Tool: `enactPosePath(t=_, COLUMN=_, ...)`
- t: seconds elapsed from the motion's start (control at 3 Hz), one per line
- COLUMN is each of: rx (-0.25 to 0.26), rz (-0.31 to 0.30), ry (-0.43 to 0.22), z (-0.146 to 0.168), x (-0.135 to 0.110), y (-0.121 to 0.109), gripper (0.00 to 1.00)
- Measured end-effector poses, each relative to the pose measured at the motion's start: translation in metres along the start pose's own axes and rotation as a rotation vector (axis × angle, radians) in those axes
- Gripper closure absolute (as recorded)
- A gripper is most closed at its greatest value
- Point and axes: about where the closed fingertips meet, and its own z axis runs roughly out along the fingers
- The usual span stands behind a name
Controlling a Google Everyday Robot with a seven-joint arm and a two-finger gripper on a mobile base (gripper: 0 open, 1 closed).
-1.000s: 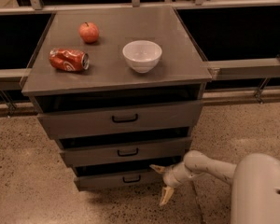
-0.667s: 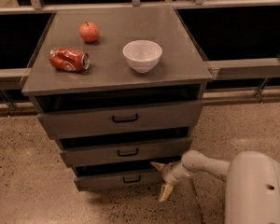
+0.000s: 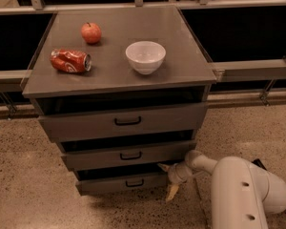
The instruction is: Open bottom drawer
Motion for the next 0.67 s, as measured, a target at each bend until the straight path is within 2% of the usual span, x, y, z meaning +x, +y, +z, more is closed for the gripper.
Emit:
enactPosePath(t=0.33, rx=-0.005, rz=0.001, ry=0.016, z=0.0009, x=0.0076, y=-0.0067, gripper=0.18)
enactPosePath(t=0.67, rx=-0.014, rz=0.015, ry=0.009, z=0.0046, x=0.0109, y=0.0027, gripper=0.29)
